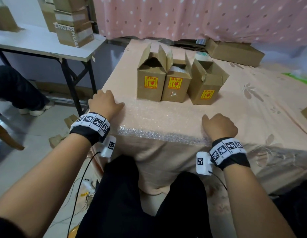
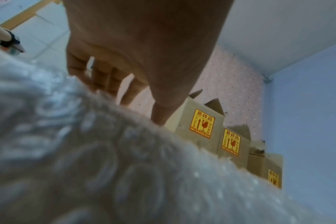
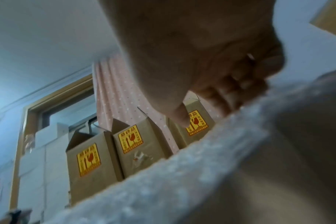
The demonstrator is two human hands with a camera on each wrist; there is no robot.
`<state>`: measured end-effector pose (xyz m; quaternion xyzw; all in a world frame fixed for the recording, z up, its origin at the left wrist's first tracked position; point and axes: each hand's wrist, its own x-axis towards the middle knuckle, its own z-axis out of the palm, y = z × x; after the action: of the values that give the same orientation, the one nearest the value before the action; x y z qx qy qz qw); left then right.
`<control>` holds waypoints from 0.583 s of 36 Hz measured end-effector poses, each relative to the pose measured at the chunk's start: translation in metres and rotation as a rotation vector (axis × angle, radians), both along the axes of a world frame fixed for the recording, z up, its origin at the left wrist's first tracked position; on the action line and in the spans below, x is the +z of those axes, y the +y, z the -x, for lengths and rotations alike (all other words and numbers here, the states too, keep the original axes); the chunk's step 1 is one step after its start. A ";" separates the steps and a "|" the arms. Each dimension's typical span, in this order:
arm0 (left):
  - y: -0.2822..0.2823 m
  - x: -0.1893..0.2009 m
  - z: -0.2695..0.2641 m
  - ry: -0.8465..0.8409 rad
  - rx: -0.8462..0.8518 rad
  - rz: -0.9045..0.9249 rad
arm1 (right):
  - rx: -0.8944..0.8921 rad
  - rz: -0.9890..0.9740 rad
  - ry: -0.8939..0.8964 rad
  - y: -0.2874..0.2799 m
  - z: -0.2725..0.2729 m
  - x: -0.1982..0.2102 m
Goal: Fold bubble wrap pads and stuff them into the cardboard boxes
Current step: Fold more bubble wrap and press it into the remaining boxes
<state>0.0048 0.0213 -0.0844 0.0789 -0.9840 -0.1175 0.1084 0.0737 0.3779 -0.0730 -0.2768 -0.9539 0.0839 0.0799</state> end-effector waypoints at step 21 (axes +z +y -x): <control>0.180 0.000 -0.046 -0.102 -0.768 -0.762 | 0.027 0.202 0.108 -0.005 -0.009 -0.004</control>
<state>0.0508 0.2016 -0.0843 -0.2470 -0.8338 -0.4931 -0.0265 0.0823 0.3724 -0.0768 -0.2657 -0.9385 0.1954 0.1020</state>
